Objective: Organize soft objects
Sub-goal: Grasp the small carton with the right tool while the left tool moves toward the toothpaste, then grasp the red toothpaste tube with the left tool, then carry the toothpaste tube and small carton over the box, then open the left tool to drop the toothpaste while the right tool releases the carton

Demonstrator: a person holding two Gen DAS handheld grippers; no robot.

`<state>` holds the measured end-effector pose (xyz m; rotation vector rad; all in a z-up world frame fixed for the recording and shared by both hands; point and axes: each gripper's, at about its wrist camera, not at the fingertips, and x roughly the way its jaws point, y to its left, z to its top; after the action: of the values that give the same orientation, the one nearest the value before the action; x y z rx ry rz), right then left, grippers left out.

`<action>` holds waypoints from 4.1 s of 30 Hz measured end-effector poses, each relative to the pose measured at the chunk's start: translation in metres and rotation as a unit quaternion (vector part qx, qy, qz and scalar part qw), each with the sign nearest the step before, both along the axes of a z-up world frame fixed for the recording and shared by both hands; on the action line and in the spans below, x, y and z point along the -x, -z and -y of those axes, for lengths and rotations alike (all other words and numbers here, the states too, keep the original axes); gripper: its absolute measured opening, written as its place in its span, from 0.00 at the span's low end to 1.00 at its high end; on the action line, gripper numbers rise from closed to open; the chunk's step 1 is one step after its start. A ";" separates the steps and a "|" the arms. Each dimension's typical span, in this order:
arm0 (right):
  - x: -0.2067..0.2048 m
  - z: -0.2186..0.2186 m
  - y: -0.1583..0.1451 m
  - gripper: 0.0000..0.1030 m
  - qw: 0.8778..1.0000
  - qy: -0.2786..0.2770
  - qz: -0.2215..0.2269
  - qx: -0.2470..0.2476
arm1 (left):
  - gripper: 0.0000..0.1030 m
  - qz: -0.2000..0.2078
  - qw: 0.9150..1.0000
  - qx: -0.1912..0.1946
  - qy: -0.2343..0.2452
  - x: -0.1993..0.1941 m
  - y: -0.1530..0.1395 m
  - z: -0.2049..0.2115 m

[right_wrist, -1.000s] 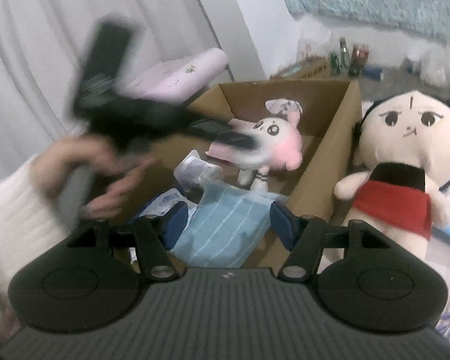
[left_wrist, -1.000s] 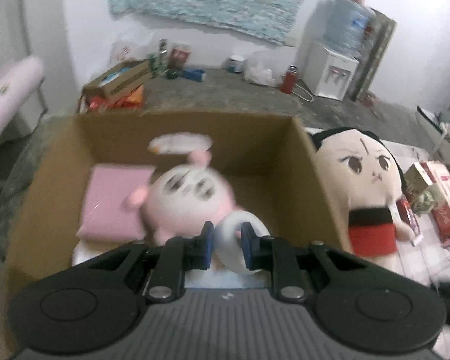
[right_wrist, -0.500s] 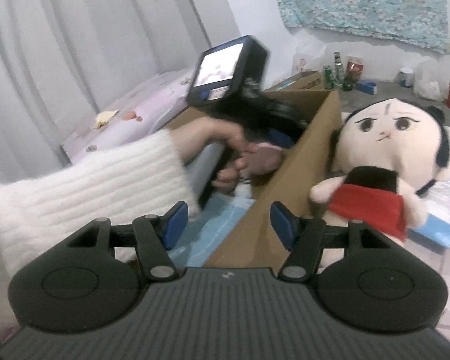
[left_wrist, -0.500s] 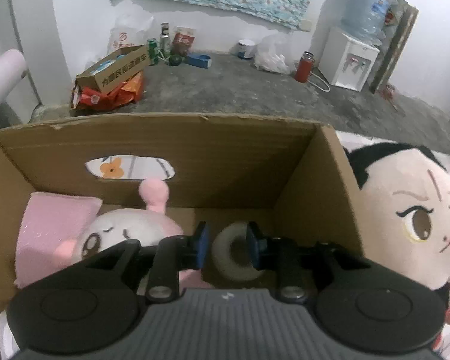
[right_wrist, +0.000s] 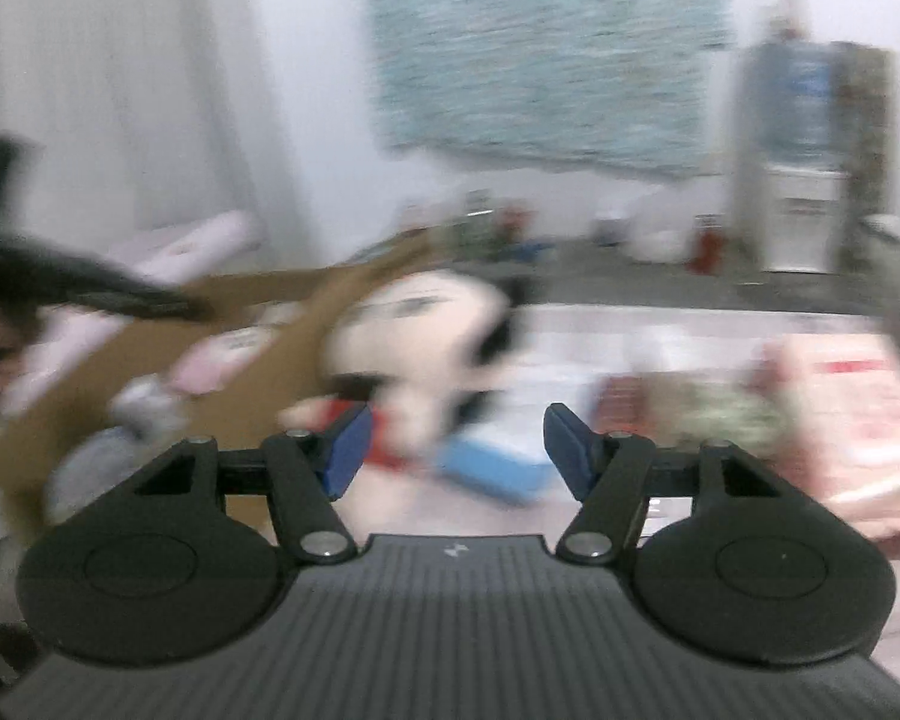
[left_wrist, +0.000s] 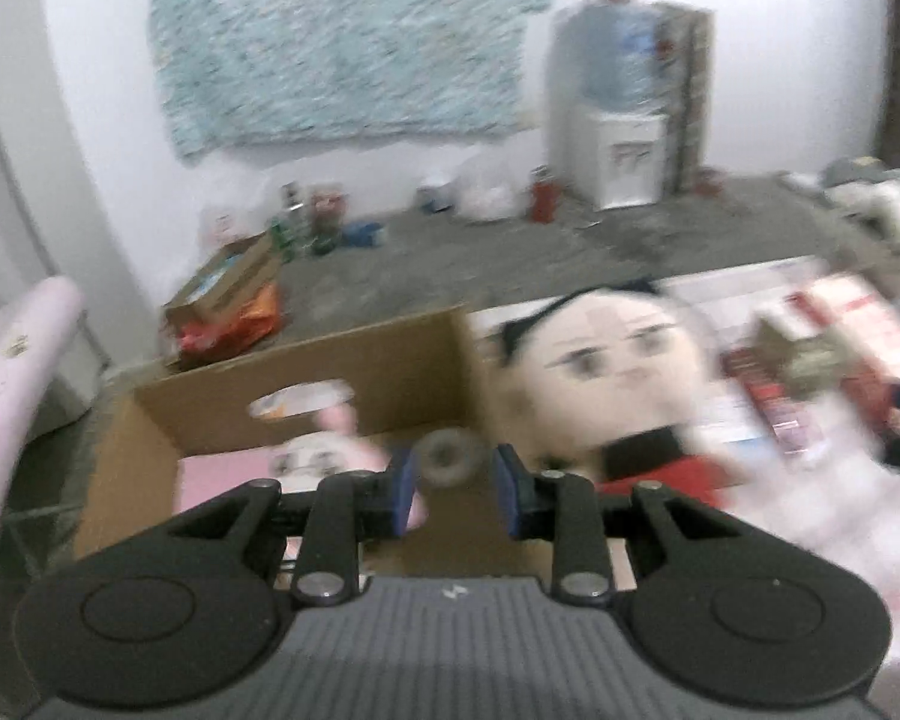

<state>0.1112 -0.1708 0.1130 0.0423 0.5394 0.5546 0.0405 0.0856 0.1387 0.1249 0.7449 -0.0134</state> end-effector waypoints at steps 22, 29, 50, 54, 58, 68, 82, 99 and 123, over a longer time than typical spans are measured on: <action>-0.170 0.065 0.075 0.24 0.994 0.080 -0.080 0.013 | 0.37 -0.063 0.990 0.028 0.120 -0.054 0.093 0.202; -0.147 0.090 0.040 0.23 0.995 0.076 -0.035 -0.052 | 0.42 -0.064 0.990 0.031 0.120 -0.084 0.113 0.236; -0.105 0.150 0.018 0.24 0.988 0.098 -0.029 -0.111 | 0.30 -0.104 0.994 0.043 -0.004 -0.123 0.134 0.219; -0.102 0.151 0.014 0.24 0.988 0.096 -0.029 -0.120 | 0.28 -0.091 0.996 0.016 -0.009 -0.094 0.132 0.221; -0.096 0.146 0.006 0.24 0.989 0.084 -0.025 -0.122 | 0.28 -0.093 0.995 0.034 0.011 -0.067 0.121 0.220; -0.061 0.129 -0.037 0.24 0.990 0.042 0.034 -0.127 | 0.28 -0.061 0.990 0.128 -0.003 0.026 0.034 0.152; -0.017 0.009 -0.062 0.24 0.988 -0.075 0.009 -0.132 | 0.28 0.011 0.993 0.015 -0.119 0.112 -0.050 -0.010; 0.025 -0.220 -0.078 0.24 0.972 -0.228 -0.065 0.011 | 0.35 -0.160 0.983 -0.021 -0.088 0.040 0.095 -0.102; 0.102 -0.430 0.001 0.55 0.711 -0.513 0.051 0.478 | 0.46 -0.020 0.990 0.055 -0.131 0.144 0.048 -0.158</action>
<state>0.0089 0.2592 0.1120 -1.3696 0.6635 1.2886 -0.1034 0.2433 0.0912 -0.0802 0.7952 0.1942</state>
